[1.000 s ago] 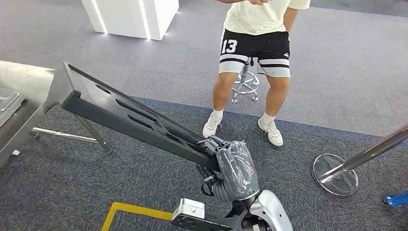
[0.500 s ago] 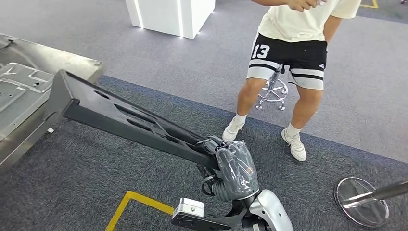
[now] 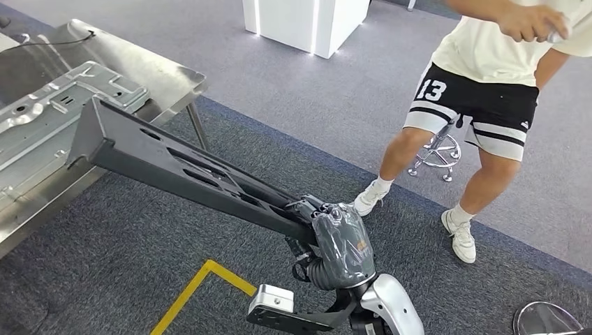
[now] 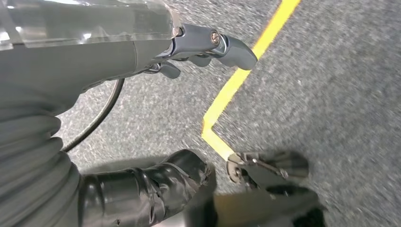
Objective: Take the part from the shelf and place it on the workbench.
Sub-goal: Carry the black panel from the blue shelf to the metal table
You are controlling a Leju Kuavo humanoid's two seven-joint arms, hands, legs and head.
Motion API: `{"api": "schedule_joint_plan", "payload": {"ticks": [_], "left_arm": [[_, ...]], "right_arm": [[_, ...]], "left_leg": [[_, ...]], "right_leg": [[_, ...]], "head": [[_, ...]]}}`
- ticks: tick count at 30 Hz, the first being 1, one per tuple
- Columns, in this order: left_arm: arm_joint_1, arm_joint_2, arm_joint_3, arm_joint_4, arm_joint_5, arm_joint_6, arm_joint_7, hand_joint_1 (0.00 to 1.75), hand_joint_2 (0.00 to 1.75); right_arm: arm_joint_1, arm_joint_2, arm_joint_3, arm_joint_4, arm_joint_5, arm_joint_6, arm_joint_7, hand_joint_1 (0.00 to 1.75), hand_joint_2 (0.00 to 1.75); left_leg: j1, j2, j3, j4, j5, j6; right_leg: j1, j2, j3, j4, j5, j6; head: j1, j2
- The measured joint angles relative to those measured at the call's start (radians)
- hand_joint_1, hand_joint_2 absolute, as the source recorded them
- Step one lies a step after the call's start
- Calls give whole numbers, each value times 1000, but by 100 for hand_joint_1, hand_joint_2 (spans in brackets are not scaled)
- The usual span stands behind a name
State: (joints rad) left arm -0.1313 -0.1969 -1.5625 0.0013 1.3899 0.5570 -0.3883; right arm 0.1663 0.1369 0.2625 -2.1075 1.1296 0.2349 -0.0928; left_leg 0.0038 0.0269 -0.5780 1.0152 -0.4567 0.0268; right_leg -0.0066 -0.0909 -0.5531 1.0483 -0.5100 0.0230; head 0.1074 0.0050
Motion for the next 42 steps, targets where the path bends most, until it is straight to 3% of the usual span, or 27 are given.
{"api": "schedule_joint_plan", "payload": {"ticks": [1, 3, 4, 5, 6, 7, 9, 11, 12, 13, 15, 16, 18, 20, 21, 23, 25, 27, 29, 31, 33, 35, 36, 37, 38, 40, 42], "left_arm": [[-1, 1, 0, 0, -7, -1, 2, 0, 175], [-3, 2, 0, 0, -20, -5, 4, 0, 175], [-4, 2, 0, 0, -25, -6, 4, 0, 175], [-4, 2, 0, 0, -27, -8, 4, 0, 175], [-3, 3, 0, 0, -29, -8, 4, 0, 175], [-2, 3, 0, 0, -29, -9, 4, 0, 175], [-2, 3, 0, 0, -29, -9, 4, 0, 175], [-3, 3, 0, 0, -29, -10, 4, 0, 175], [-2, 3, 0, 0, -29, -10, 4, 0, 175], [-1, 4, 0, 0, -29, -10, 4, 0, 175], [2, 5, 0, 0, -29, -10, 4, 0, 175], [2, 5, 0, 0, -29, -10, 4, 0, 175], [-2, 7, 0, 1, -31, -10, 4, 0, 175], [-3, 9, 0, 1, -35, -10, 4, 0, 175], [-3, 11, 0, 1, -37, -10, 4, 0, 175], [-1, 14, 0, 1, -43, -11, 5, 0, 175], [-1, 16, 0, 1, -50, -14, 5, 0, 175], [-1, 16, 0, 1, -55, -19, 5, 0, 175], [0, 17, 0, 1, -58, -22, 5, 0, 175], [0, 18, 0, 1, -58, -24, 4, 0, 175], [-3, 19, 0, 1, -53, -27, 2, 0, 175], [-3, 21, 0, 1, -49, -30, 2, 0, 175], [-3, 21, 0, 1, -48, -33, 2, 0, 175], [-2, 22, 0, 1, -48, -35, 2, 0, 175], [-1, 23, 0, 1, -48, -36, 2, 0, 175], [-2, 23, 0, 1, -49, -39, 2, 0, 175], [-3, 24, 0, 1, -49, -41, 2, 0, 175]], "right_arm": [[-7, 0, -1, 3, 8, 3, 6, 175, 175], [-21, -1, -6, 15, 23, 9, 17, 175, 175], [-26, -2, -10, 23, 29, 11, 21, 175, 175], [-31, -2, -14, 31, 33, 13, 24, 175, 175], [-36, -3, -18, 39, 35, 13, 25, 175, 175], [-41, -4, -21, 45, 36, 13, 26, 175, 175], [-50, -4, -24, 54, 37, 13, 26, 175, 175], [-56, -4, -26, 59, 37, 13, 27, 175, 175], [-58, -5, -26, 61, 37, 13, 27, 175, 175], [-61, -5, -27, 63, 37, 13, 27, 175, 175], [-67, -4, -27, 65, 37, 14, 26, 175, 175], [-68, -4, -27, 65, 38, 14, 27, 175, 175], [-70, -4, -29, 68, 48, 14, 32, 175, 175], [-73, -4, -33, 76, 67, 14, 41, 175, 175], [-78, -4, -37, 81, 78, 15, 46, 175, 175], [-91, -5, -48, 95, 100, 19, 56, 175, 175], [-108, -6, -59, 109, 125, 26, 64, 175, 175], [-129, -8, -68, 125, 146, 33, 69, 175, 175], [-151, -11, -76, 144, 160, 38, 74, 175, 175], [-168, -13, -84, 159, 167, 42, 77, 175, 175], [-179, -17, -92, 173, 175, 48, 80, 175, 175], [-185, -22, -97, 193, 186, 51, 83, 175, 175], [-188, -24, -99, 204, 192, 52, 84, 175, 175], [-192, -26, -99, 214, 198, 52, 86, 175, 175], [-198, -28, -100, 222, 204, 52, 88, 175, 175], [-215, -31, -102, 238, 218, 53, 92, 175, 175], [-232, -34, -105, 251, 232, 60, 97, 175, 175]], "left_leg": [[3, -10, 4, -5, 4, 6], [4, -31, 2, -6, 7, 13], [3, -43, 1, -5, 7, 15], [3, -57, 0, -3, 7, 15], [2, -72, 0, -1, 7, 14], [2, -87, 1, 2, 6, 13], [2, -114, 0, 7, 4, 9], [2, -136, -7, 10, 5, 0], [3, -146, -11, 10, 7, -7], [5, -156, -15, 9, 9, -13], [5, -131, -24, 25, -3, -24], [3, -103, -40, 57, -24, -28], [4, -50, -96, 176, -90, -35], [6, -38, -146, 280, -128, -40], [6, -34, -147, 283, -118, -42], [7, -14, -91, 179, -55, -40], [1, 24, -26, 54, -10, -30], [-5, 35, -11, 15, -5, -17], [-4, 13, -13, 9, 1, -5], [0, -7, -9, 0, 9, 8], [2, -28, -9, -2, 12, 16], [0, -54, -10, 0, 12, 19], [-1, -68, -10, 2, 12, 20], [-1, -83, -10, 4, 11, 19], [-1, -97, -10, 6, 11, 19], [-1, -122, -12, 10, 10, 14], [2, -141, -20, 10, 13, 3]], "right_leg": [[-3, 27, -15, 37, -24, 5], [-6, 75, -74, 162, -86, 8], [-6, 82, -105, 222, -106, 9], [-7, 85, -125, 254, -107, 8], [-7, 87, -127, 249, -87, 7], [-7, 92, -110, 205, -51, 5], [-9, 130, -55, 71, 17, -1], [-10, 163, -26, -3, 36, -6], [-8, 165, -24, -10, 32, -8], [-9, 156, -22, -13, 33, -11], [-12, 134, -16, -23, 37, -22], [-13, 120, -12, -28, 39, -29], [-10, 90, -10, -30, 38, -38], [-7, 60, -10, -28, 35, -40], [-7, 47, -10, -27, 33, -39], [-7, 23, -7, -25, 28, -36], [-2, 6, -3, -21, 23, -27], [3, -9, -2, -21, 21, -18], [1, -18, 1, -21, 18, -6], [-4, 17, -12, 13, -7, 6], [-8, 67, -63, 120, -64, 12], [-8, 82, -124, 236, -101, 14], [-7, 85, -136, 252, -93, 13], [-7, 88, -130, 230, -65, 11], [-8, 96, -108, 173, -25, 8], [-9, 139, -55, 46, 30, -1], [-7, 167, -33, -11, 38, -7]], "head": [[0, 0], [0, 0], [0, 0], [0, 0], [0, 0], [0, 0], [0, 0], [0, 0], [0, 0], [0, 0], [0, 0], [0, 0], [-1, 0], [-1, 0], [-1, 0], [-1, 0], [-1, 0], [0, 0], [0, 0], [0, 0], [0, 0], [0, 0], [0, 0], [0, 0], [0, 0], [0, 0], [1, 0]]}}
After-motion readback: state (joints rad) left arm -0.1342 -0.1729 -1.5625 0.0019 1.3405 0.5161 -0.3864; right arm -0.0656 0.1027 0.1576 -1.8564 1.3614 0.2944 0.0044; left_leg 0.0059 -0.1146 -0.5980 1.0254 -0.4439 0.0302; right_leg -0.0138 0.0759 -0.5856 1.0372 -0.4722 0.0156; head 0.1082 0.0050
